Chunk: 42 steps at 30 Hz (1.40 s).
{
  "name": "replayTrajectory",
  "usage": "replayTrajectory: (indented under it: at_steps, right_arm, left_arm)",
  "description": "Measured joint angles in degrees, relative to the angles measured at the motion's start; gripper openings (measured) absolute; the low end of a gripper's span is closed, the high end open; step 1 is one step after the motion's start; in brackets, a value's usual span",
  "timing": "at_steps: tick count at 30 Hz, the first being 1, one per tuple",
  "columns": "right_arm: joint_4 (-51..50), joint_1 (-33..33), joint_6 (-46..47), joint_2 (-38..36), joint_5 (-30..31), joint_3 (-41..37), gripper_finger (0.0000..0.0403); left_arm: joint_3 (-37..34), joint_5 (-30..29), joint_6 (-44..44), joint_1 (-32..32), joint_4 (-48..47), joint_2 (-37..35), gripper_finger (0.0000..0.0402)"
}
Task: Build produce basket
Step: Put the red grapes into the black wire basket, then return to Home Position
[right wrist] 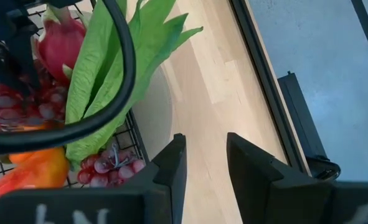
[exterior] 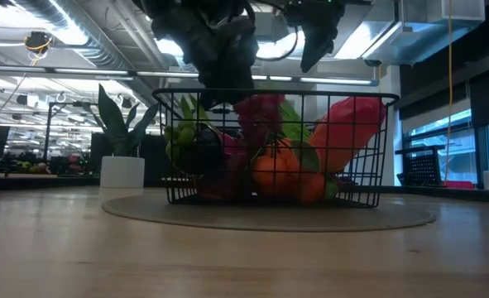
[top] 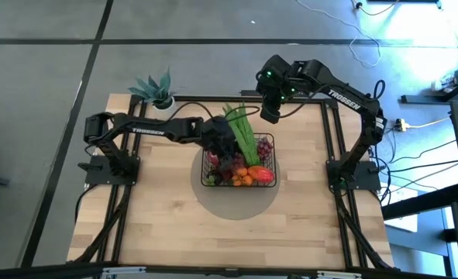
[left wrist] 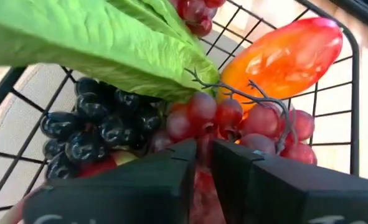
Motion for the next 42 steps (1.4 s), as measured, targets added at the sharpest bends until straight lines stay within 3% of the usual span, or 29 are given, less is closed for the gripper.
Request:
replayTrajectory:
  at_steps: [9, 21, 26, 31, 37, 42]
  right_arm:
    - [-0.02, 0.00, 1.70, 0.00, 0.00, -0.02, 0.0101]
    - [-1.46, 0.02, 3.50, 0.00, 0.02, 0.00, 0.0101]
    - [-4.96, 0.03, 4.76, 0.00, -1.88, 0.04, 0.0086]
    - [-7.38, 0.99, 5.39, 0.10, -2.60, 0.62, 0.0010]
    - [-11.05, 4.41, 2.95, -0.71, -15.16, 4.78, 0.0002]
    - [-11.43, 7.54, -1.00, -5.48, -24.61, 5.20, 0.0001]
  left_arm:
    - [0.00, -1.98, 1.37, 0.09, -6.13, -0.02, 0.0095]
    - [0.00, -1.58, 3.02, 2.99, -7.39, -5.05, 0.0097]
    - [0.02, 1.15, 5.04, 3.96, -8.82, -10.00, 0.0085]
    - [0.02, 0.39, 9.18, 4.10, -10.27, -16.74, 0.0019]
    - [0.02, -0.18, 10.73, 4.88, -16.43, -25.71, 0.0002]
    - [0.02, -1.71, 12.24, 4.44, -21.73, -33.71, 0.0000]
